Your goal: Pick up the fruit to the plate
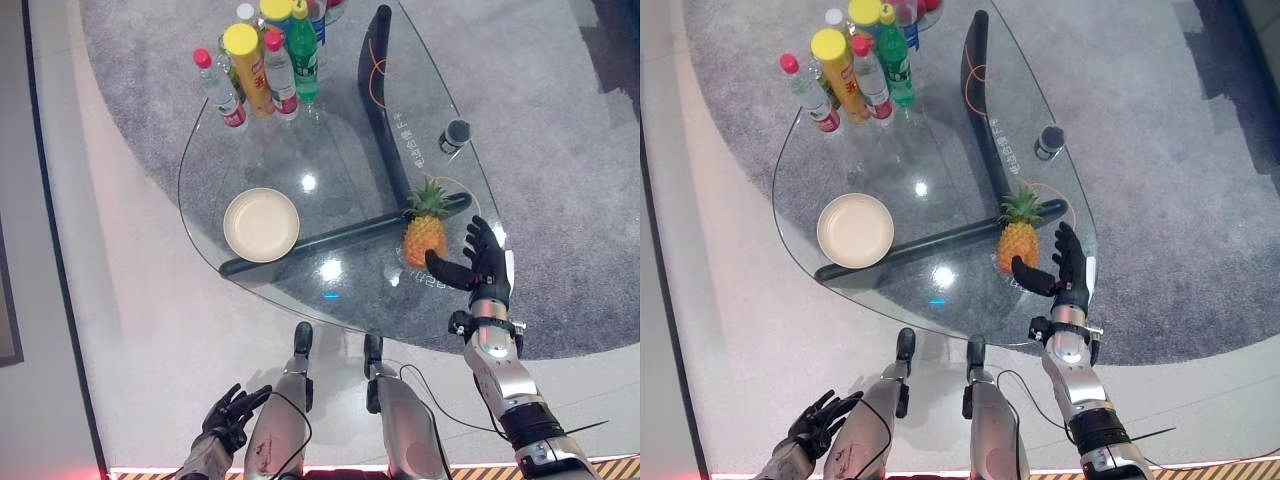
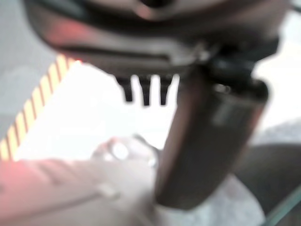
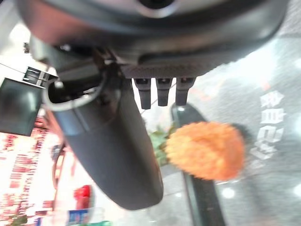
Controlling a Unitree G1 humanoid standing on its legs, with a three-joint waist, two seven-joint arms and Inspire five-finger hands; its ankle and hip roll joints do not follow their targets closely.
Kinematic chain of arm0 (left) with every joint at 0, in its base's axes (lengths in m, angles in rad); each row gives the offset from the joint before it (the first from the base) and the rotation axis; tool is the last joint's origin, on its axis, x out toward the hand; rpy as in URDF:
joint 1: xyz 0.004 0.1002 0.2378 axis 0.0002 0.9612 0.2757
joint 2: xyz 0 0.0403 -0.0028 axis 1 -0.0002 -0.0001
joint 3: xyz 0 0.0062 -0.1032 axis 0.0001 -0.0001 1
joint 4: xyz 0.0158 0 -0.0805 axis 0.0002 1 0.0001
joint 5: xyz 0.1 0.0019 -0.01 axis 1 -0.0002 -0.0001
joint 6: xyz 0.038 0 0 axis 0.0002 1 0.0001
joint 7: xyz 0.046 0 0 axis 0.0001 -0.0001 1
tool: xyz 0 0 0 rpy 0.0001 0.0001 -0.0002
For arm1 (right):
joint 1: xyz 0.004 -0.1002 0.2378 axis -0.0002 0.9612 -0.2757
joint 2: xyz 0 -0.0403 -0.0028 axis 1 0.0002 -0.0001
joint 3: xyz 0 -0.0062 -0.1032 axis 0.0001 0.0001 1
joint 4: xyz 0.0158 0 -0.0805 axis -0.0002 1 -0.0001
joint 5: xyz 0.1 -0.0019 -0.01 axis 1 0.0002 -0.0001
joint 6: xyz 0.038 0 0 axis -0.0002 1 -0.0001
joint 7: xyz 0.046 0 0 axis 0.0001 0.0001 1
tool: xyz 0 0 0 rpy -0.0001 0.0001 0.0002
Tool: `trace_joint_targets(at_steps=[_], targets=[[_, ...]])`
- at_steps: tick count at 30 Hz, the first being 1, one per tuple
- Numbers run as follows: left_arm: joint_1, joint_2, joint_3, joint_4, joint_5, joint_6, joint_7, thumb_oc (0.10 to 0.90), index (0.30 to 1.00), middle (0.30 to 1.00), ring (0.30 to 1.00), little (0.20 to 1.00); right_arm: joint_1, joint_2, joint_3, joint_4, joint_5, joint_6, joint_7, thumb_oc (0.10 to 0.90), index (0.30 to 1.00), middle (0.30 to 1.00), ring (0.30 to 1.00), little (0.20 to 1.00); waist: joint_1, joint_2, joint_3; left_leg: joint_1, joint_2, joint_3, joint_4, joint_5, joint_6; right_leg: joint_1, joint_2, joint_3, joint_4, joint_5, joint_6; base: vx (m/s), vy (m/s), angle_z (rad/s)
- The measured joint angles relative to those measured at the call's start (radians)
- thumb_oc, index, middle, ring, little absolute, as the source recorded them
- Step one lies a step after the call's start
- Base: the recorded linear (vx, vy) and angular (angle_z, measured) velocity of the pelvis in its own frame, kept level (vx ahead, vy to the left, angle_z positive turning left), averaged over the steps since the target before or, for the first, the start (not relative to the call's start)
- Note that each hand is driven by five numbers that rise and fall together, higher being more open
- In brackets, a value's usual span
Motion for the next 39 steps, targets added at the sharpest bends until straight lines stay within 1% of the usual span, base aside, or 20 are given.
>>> trace_joint_targets(at_steps=[3, 6, 8, 12, 16, 19, 24, 28, 31, 39], targets=[[0.0, 0.001, -0.026, 0.0, -0.025, 0.005, 0.002, 0.8, 0.9, 0.9, 0.9, 0.9, -0.03, 0.001, 0.004, -0.001, 0.0, 0.02, -0.029, 0.8, 0.9, 0.9, 0.9, 0.9, 0.004, 0.005, 0.005, -0.012, -0.007, -0.004, 0.012, -0.001, -0.001, -0.027, -0.007, -0.001, 0.047, -0.02, -0.001, -0.03, 0.063, 0.06], [0.0, 0.002, -0.037, -0.016, -0.045, 0.006, 0.005, 0.8, 0.9, 0.9, 0.9, 0.9, -0.065, 0.001, 0.012, -0.003, 0.001, 0.037, -0.081, 0.8, 0.9, 0.9, 0.9, 0.9, 0.003, 0.008, 0.007, -0.054, -0.012, -0.006, 0.031, -0.003, -0.005, -0.077, -0.011, 0.0, 0.082, -0.03, 0.0, -0.02, 0.06, 0.04], [0.0, 0.002, -0.042, -0.03, -0.063, 0.007, 0.005, 0.8, 0.9, 0.9, 0.9, 0.9, -0.085, 0.007, 0.013, -0.001, 0.001, 0.055, -0.143, 0.8, 0.9, 0.9, 0.9, 0.9, 0.004, 0.009, 0.008, -0.087, -0.013, -0.008, 0.046, -0.001, -0.004, -0.111, -0.012, -0.001, 0.103, -0.031, -0.002, -0.02, 0.046, 0.02], [0.0, 0.004, -0.069, -0.039, -0.09, 0.003, 0.008, 0.8, 0.9, 0.9, 0.9, 0.9, -0.108, 0.013, 0.017, 0.004, 0.001, 0.085, -0.242, 0.8, 0.9, 0.9, 0.9, 0.9, 0.005, 0.012, 0.009, -0.115, -0.015, -0.008, 0.049, 0.006, -0.002, -0.145, -0.013, 0.0, 0.119, -0.031, -0.004, -0.03, 0.053, 0.01], [0.0, 0.005, -0.077, -0.047, -0.107, 0.001, 0.01, 0.8, 0.9, 0.9, 0.9, 0.9, -0.126, 0.013, 0.018, 0.021, 0.001, 0.097, -0.289, 0.8, 0.9, 0.9, 0.9, 0.9, 0.005, 0.012, 0.009, -0.134, -0.016, -0.008, 0.052, 0.007, -0.003, -0.164, -0.014, 0.0, 0.119, -0.031, -0.004, -0.01, 0.04, 0.01], [-0.001, 0.008, -0.082, -0.065, -0.108, 0.0, 0.017, 0.8, 0.9, 0.9, 0.9, 0.9, -0.15, 0.013, 0.024, 0.039, 0.007, 0.107, -0.299, 0.8, 0.9, 0.9, 0.9, 0.9, 0.005, 0.013, 0.01, -0.158, -0.017, -0.008, 0.059, 0.007, -0.003, -0.187, -0.015, 0.0, 0.126, -0.031, -0.004, 0.0, 0.031, 0.0], [-0.001, 0.011, -0.099, -0.081, -0.111, -0.002, 0.024, 0.8, 0.9, 0.9, 0.9, 0.9, -0.176, 0.014, 0.046, 0.068, 0.016, 0.115, -0.3, 0.8, 0.9, 0.9, 0.9, 0.9, 0.012, 0.014, 0.01, -0.171, -0.018, -0.009, 0.064, 0.007, -0.003, -0.201, -0.016, 0.0, 0.135, -0.032, -0.004, 0.0, 0.0, 0.0], [-0.001, 0.018, -0.113, -0.102, -0.129, -0.001, 0.025, 0.8, 0.9, 0.9, 0.9, 0.9, -0.206, 0.016, 0.06, 0.089, 0.092, 0.112, -0.272, 0.8, 0.9, 0.9, 0.9, 0.9, 0.019, 0.015, 0.011, -0.192, -0.018, -0.009, 0.065, 0.008, -0.003, -0.224, -0.016, 0.001, 0.14, -0.032, -0.004, 0.0, 0.0, 0.0], [-0.001, 0.019, -0.117, -0.107, -0.129, -0.001, 0.027, 0.8, 0.9, 0.9, 0.9, 0.9, -0.216, 0.013, 0.058, 0.115, 0.094, 0.104, -0.269, 0.8, 0.9, 0.9, 0.9, 0.9, 0.025, 0.015, 0.011, -0.195, -0.019, -0.011, 0.066, 0.008, -0.003, -0.226, -0.016, -0.001, 0.14, -0.032, -0.004, 0.0, 0.0, 0.0], [-0.01, 0.025, -0.147, -0.119, -0.15, -0.001, 0.047, 0.8, 0.9, 0.9, 0.9, 0.9, -0.317, -0.019, 0.056, 0.274, 0.177, 0.107, -0.262, 0.8, 0.9, 0.9, 0.9, 0.9, 0.027, 0.016, 0.011, -0.23, -0.019, -0.014, 0.08, 0.011, -0.007, -0.26, -0.016, -0.003, 0.157, -0.031, -0.005, 0.0, 0.0, 0.0]])
